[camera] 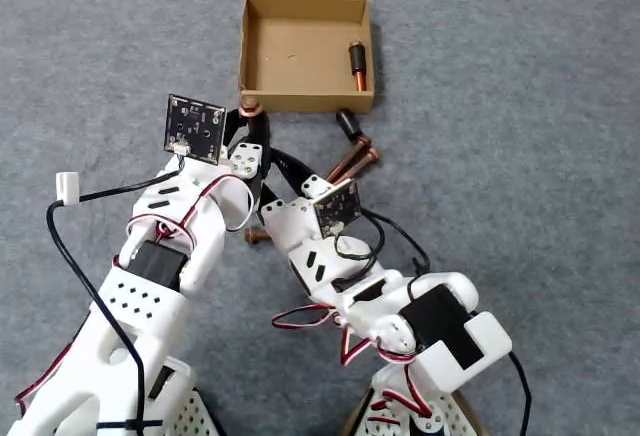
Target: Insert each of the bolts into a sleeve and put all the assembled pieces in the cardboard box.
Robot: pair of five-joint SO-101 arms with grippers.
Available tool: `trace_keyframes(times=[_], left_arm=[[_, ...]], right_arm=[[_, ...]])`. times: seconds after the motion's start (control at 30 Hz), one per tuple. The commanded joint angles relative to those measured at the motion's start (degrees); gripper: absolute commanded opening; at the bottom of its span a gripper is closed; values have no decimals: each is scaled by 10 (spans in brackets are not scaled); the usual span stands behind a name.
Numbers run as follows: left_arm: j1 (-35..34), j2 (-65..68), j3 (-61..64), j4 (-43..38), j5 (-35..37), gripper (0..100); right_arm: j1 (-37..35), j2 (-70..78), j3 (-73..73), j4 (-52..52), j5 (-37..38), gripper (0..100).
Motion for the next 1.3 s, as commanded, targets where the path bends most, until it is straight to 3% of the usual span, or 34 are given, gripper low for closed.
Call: trace_keyframes(times=[0.0,0.37,0.73,1.03,1.17,1.27], left_arm=[[-8,-7,-6,-14,-2,128],[-15,-7,-8,-10,-1,168],[-18,25,-120,194,2,222],[-53,75,-175,209,2,221],[-72,49,-196,210,16,220],[-105,11,-222,210,40,219]], right_arm=[[12,-6,-22,-16,4,0],[12,-6,-22,-16,4,0],[12,-7,-24,-16,4,0],[13,-7,-25,-16,4,0],[54,-1,-51,-3,2,0],[103,-2,-101,71,2,0]])
